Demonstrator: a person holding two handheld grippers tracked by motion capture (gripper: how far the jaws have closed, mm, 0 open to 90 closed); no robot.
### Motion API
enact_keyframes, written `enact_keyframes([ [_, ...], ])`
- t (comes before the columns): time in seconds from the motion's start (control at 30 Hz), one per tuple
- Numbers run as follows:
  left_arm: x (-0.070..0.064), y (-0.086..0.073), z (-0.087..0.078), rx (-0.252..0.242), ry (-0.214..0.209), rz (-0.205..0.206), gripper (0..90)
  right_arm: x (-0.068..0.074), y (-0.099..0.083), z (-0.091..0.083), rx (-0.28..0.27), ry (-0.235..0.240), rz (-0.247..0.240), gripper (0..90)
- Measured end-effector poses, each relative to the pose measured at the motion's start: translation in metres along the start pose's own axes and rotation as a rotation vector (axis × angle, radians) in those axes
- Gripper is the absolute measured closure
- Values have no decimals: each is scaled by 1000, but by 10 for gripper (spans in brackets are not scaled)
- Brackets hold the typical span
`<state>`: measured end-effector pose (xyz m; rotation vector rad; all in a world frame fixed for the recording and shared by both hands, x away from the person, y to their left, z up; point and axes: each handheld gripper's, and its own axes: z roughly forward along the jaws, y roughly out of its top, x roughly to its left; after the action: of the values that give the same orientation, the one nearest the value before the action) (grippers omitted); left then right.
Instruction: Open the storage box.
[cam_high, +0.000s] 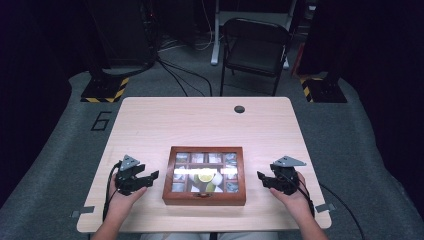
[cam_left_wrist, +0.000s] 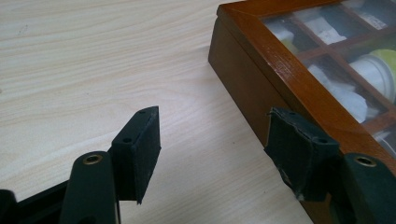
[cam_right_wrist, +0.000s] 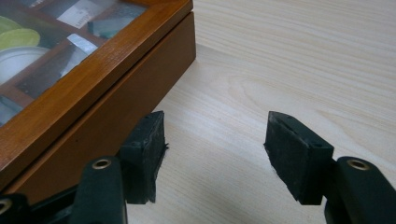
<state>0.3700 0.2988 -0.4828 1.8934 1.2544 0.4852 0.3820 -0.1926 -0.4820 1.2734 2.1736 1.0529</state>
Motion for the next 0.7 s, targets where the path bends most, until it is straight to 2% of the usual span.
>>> enact_keyframes([
  [0.07, -2, -1, -3, -7, 0, -1, 345, 3, -1, -3, -3, 4, 10, 377],
  [0.33, -8, -3, -11, -9, -17, 0, 349, 10, -3, -17, -42, 7, -6, 380],
  [0.57, -11, -5, -16, -10, -22, -4, 349, 15, -6, -23, -45, 11, -9, 379],
  [0.67, -14, -6, -18, -12, -17, 7, 346, 17, -7, -26, -46, 19, 0, 379],
  [0.7, -15, -6, -19, -11, -14, 11, 345, 19, -8, -27, -50, 18, -10, 379],
])
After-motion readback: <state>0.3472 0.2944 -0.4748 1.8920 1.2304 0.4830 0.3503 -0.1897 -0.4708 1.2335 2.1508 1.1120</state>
